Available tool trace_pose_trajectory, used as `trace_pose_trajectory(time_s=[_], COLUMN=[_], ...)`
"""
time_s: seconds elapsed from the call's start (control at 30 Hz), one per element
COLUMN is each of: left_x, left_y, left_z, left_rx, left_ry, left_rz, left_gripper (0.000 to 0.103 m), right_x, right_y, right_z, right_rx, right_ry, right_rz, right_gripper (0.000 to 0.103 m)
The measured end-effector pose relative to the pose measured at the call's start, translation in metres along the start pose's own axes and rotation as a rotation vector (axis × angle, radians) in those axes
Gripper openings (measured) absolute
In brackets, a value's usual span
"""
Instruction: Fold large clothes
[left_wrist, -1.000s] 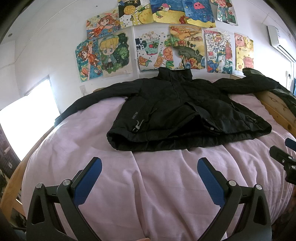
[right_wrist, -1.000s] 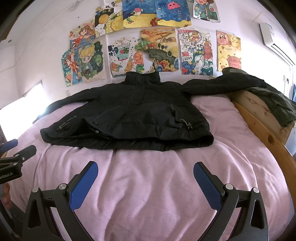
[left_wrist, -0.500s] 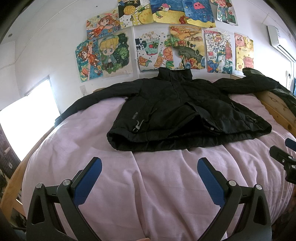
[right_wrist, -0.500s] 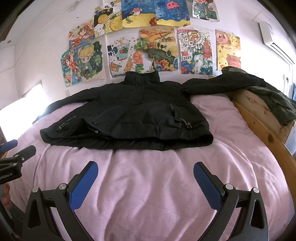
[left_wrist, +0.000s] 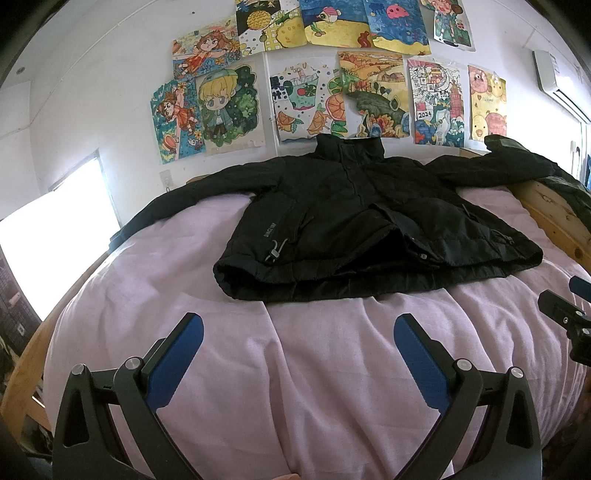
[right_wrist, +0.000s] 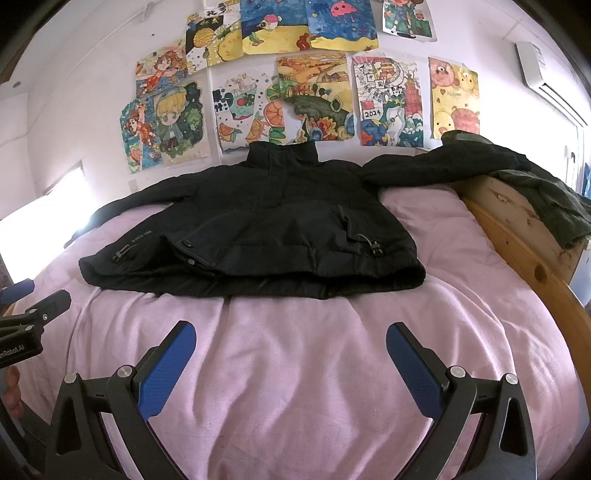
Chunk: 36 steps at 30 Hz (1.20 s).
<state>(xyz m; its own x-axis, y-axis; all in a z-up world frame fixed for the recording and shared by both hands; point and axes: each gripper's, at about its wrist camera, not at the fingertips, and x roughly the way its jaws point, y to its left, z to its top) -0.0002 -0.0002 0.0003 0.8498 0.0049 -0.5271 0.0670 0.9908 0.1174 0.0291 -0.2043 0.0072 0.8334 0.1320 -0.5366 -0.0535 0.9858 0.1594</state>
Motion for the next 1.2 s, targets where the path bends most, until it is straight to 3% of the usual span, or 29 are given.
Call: trace_pose_trajectory(time_s=[0.47,0.8,0.97,1.2], left_x=[0.0,0.003,0.005,0.005], left_y=[0.0,-0.003,-0.002,-0.007], left_z=[0.001,0.004,0.014,0.046], left_rx=[0.004,0.043,0.037,0.084], left_ry=[0.009,-0.004,0.003,0.039], left_rz=[0.006,0.074,0.083,0.065], left_gripper=[0.101,0.101,0.101,0.101], right_x=[-0.001,0.009,0.008,0.005], right_y=[0.001,-0.004,-0.014,-0.035], right_z=[-0.001,0.003,0.027,0.083], right_rx=[0.004,0.005,0.033,-0.067], right_ry=[0.016,0.1,0.14,0.215], right_rz=[0.0,-0.03,-0.013,-0.013], right_gripper=[0.103,0.103,0.103,0.103])
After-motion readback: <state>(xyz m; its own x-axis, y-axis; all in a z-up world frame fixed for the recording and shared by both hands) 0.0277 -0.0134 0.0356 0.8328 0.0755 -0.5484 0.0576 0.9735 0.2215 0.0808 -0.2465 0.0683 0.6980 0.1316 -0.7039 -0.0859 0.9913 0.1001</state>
